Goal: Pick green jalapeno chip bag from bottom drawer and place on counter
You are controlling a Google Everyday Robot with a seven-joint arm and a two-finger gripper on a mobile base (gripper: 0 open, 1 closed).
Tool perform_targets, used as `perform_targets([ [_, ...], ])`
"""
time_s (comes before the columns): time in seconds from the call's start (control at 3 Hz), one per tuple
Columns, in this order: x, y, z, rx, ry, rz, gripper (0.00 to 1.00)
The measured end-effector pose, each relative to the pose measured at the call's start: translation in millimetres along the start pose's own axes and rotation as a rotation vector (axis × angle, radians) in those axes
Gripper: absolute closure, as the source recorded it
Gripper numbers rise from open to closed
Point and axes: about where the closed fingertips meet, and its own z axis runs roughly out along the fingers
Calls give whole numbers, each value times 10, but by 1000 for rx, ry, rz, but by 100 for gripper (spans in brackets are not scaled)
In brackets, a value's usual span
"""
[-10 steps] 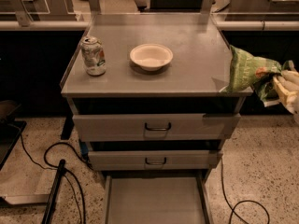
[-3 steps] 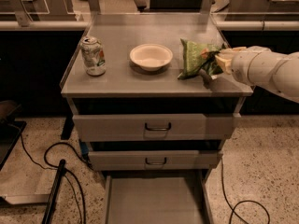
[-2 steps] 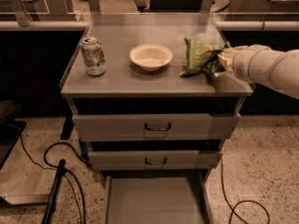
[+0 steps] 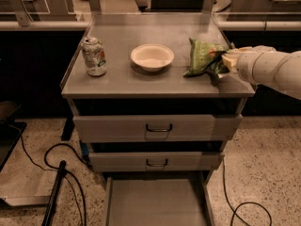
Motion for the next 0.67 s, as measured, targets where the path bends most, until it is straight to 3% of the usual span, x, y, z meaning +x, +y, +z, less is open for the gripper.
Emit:
perform_targets([
  [0.67, 0, 0, 0, 0, 0, 0, 13],
])
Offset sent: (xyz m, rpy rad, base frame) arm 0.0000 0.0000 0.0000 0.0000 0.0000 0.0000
